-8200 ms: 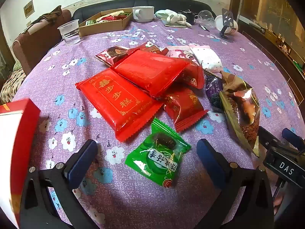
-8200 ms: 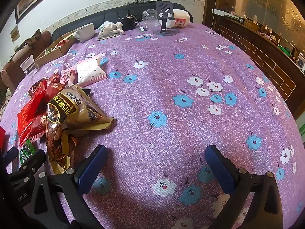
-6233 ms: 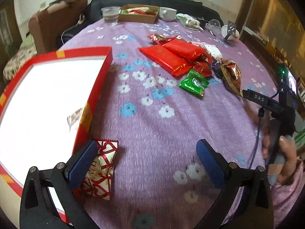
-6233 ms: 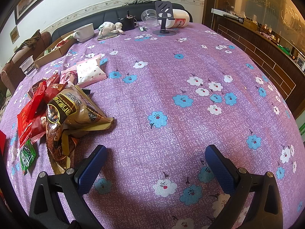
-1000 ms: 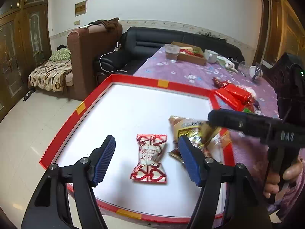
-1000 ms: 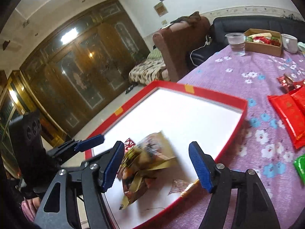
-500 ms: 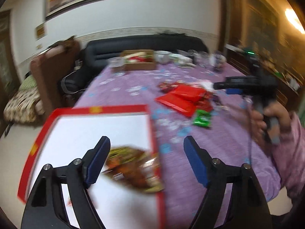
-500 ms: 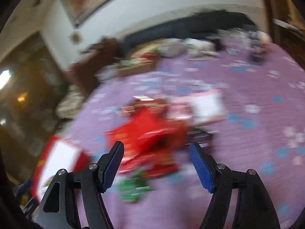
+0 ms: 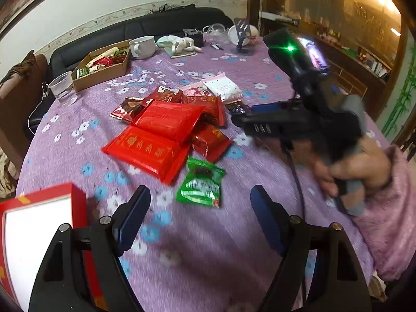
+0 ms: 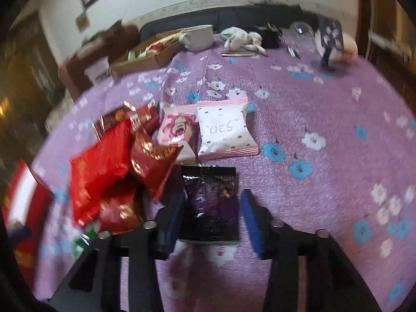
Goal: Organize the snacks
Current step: 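Grasp the dark purple packet with right tool while left tool grasps the green packet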
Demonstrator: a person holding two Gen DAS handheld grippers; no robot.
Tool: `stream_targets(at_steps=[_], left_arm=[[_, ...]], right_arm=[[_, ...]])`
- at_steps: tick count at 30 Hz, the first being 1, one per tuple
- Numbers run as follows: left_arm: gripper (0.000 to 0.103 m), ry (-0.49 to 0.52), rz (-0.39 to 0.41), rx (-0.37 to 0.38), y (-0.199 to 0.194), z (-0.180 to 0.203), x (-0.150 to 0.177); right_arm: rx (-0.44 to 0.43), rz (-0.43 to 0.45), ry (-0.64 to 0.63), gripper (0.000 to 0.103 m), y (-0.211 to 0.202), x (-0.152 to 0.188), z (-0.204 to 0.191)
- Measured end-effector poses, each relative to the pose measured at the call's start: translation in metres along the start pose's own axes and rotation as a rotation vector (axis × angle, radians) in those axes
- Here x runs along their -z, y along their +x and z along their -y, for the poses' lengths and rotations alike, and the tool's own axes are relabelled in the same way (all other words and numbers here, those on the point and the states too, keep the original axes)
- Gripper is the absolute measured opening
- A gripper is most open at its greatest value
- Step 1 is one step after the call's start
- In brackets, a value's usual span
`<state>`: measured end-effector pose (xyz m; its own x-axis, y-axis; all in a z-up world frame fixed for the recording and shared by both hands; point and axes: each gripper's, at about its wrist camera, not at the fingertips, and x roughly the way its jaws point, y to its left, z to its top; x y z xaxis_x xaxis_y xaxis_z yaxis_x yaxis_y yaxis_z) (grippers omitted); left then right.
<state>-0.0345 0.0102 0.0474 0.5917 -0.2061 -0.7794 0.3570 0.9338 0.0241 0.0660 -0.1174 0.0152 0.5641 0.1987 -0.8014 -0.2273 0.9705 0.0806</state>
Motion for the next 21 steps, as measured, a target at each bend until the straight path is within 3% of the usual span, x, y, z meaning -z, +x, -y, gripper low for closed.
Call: stream_targets(at_steps=[5, 10, 13, 16, 21], left_arm=[[0.079, -0.017, -0.069, 0.035, 0.023, -0.001, 0.000], [0.079, -0.020, -0.113, 0.071, 0.037, 0.002, 0.002], [0.068, -0.028, -0.112, 0.072, 0.043, -0.002, 0.001], [0.043, -0.014, -0.107, 0.056, 0.043, -0.003, -0.002], [0.041, 0.022, -0.106, 0.067, 0.042, 0.008, 0.000]], right_arm=[[0.015, -0.017, -0.033, 0.031, 0.000, -0.001, 0.004], [-0.045, -0.033, 0.091, 0.026, -0.002, -0.005, 0.027], [-0.076, -0.041, 0.142, 0.026, -0.002, -0.006, 0.034], [-0.081, -0.042, 0.160, 0.026, -0.003, -0.006, 0.035], [-0.084, -0.043, 0.168, 0.026, -0.003, -0.006, 0.035]])
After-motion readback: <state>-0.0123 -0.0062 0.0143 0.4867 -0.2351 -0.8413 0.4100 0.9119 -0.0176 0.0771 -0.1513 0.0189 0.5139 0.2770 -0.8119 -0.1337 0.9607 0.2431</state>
